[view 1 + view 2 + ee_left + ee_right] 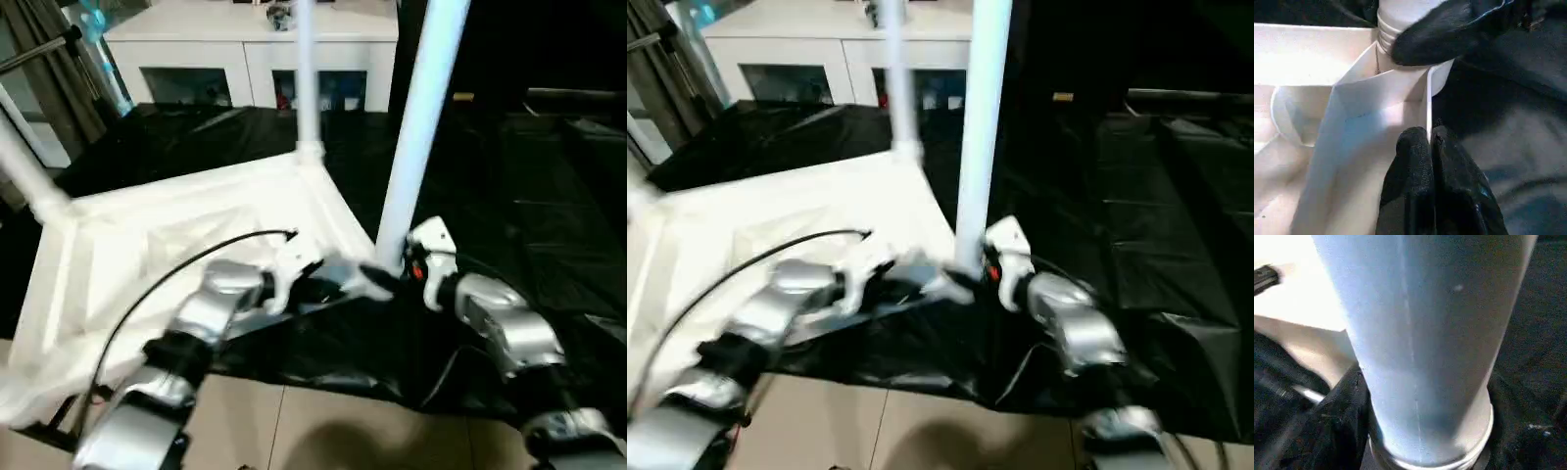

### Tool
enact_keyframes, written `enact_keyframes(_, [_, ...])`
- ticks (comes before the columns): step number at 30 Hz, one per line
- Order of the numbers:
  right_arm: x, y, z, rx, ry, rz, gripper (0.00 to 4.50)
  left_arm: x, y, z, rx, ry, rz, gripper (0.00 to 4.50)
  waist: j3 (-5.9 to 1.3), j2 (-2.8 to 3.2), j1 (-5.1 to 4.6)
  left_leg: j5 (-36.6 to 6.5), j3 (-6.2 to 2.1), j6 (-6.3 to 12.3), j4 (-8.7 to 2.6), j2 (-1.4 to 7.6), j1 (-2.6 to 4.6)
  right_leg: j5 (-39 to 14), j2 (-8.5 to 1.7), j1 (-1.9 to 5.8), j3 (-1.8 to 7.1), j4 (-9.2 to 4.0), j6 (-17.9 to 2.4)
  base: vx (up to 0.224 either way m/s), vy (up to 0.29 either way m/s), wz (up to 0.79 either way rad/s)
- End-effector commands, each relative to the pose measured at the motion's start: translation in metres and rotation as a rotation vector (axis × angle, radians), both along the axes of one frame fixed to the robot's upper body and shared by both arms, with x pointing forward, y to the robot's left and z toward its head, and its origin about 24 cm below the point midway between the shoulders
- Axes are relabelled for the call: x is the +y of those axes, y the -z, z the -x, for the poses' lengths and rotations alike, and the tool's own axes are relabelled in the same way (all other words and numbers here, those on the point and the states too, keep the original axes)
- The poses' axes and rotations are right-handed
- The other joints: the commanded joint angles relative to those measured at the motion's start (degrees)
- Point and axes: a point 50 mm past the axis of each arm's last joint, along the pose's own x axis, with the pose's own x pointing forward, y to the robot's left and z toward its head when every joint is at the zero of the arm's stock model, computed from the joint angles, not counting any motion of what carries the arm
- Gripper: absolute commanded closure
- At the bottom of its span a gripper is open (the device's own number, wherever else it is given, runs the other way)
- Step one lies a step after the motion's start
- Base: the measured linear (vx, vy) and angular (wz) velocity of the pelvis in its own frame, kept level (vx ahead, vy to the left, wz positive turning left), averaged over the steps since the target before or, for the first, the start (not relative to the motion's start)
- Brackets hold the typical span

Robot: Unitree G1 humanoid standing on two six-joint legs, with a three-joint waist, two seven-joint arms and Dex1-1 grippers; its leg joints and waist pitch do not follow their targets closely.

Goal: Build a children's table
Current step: Rotate leg to tighten

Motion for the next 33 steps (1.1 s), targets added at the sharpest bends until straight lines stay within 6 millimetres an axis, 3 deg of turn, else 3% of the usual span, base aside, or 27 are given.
enact_keyframes(1, [0.023,0.029,0.012,0.130,-0.023,0.021,1.78,-0.022,-0.013,-0.006,-0.049,-0.002,0.040,4.50,-3.00,-0.89,-0.05,-18.99,-1.23,1.28,-4.40,1.57,1.13,-25.21,-2.24,1.91,2.01,-5.33,-9.39,0.000,0.000,0.00])
enact_keyframes(2, [0.033,0.032,0.007,0.124,0.043,0.042,1.78,-0.028,-0.015,-0.012,-0.064,-0.063,0.037,4.50,-2.83,-0.60,-0.41,-19.95,-1.25,1.03,-4.43,1.42,1.17,-26.15,-2.13,1.62,1.92,-5.54,-9.16,0.000,0.000,0.00])
enact_keyframes(8, [0.057,0.030,-0.006,0.086,0.143,0.063,1.78,-0.038,-0.019,-0.017,-0.085,-0.100,0.038,4.50,-2.94,-0.67,-1.21,-22.29,-1.72,0.63,-4.68,1.29,0.99,-27.40,-2.19,1.77,1.59,-5.79,-8.37,0.000,0.000,0.00])
enact_keyframes(11, [0.059,0.018,-0.011,0.070,0.078,-0.010,1.10,-0.033,-0.020,-0.014,-0.097,-0.048,0.034,4.50,-3.18,-0.58,-1.32,-20.85,-1.65,1.89,-4.75,1.47,0.66,-22.44,-2.18,2.13,1.83,-5.34,-9.86,0.000,0.000,0.00])
enact_keyframes(13, [0.056,0.012,-0.012,0.058,0.042,-0.013,1.04,-0.030,-0.020,-0.013,-0.098,-0.015,0.034,4.50,-3.37,-0.52,-1.36,-19.61,-1.56,2.45,-4.70,1.54,0.57,-19.39,-2.18,2.29,1.87,-5.01,-11.00,0.000,0.000,0.00])
enact_keyframes(14, [0.054,0.010,-0.012,0.057,0.012,-0.012,0.81,-0.029,-0.021,-0.012,-0.099,0.003,0.033,4.50,-3.41,-0.78,-1.36,-18.54,-1.52,2.94,-4.67,1.57,0.40,-17.53,-2.14,2.50,1.88,-4.79,-11.66,0.000,0.000,0.00])
enact_keyframes(17, [0.051,0.008,-0.009,0.054,-0.095,0.017,0.81,-0.026,-0.021,-0.010,-0.096,0.048,0.035,4.50,-3.59,-0.61,-1.21,-16.53,-1.34,3.86,-4.40,1.57,0.34,-14.57,-2.25,2.71,1.88,-4.46,-12.80,0.000,0.000,0.00])
enact_keyframes(20, [0.041,0.004,-0.003,0.035,-0.231,0.057,0.81,-0.021,-0.022,-0.005,-0.078,0.130,0.064,4.50,-3.72,-0.63,-0.74,-13.75,-1.13,5.16,-4.09,1.68,0.26,-11.09,-2.25,2.94,1.84,-4.01,-14.02,0.000,0.000,0.00])
enact_keyframes(26, [0.020,-0.007,0.013,0.015,-0.445,0.067,0.81,-0.006,-0.019,0.004,-0.050,0.247,0.040,4.50,-3.92,-0.52,1.24,-9.62,-0.78,7.26,-3.73,2.15,0.59,-5.64,-2.11,2.94,1.93,-3.13,-15.56,0.000,0.000,0.00])
enact_keyframes(28, [0.014,-0.010,0.017,0.022,-0.483,0.064,0.81,-0.002,-0.019,0.006,-0.042,0.270,0.040,4.50,-3.88,-0.30,1.51,-10.19,-0.72,6.88,-3.79,2.18,0.75,-6.15,-2.07,2.75,1.99,-3.14,-15.64,0.000,0.000,0.00])
enact_keyframes(33, [-0.002,-0.019,0.027,0.057,-0.585,0.055,0.81,0.010,-0.019,0.011,-0.005,0.324,0.051,4.50,-3.74,-0.51,2.17,-11.90,-0.67,6.05,-3.97,2.29,0.93,-8.07,-2.15,2.84,2.14,-3.36,-15.35,0.000,0.000,0.00])
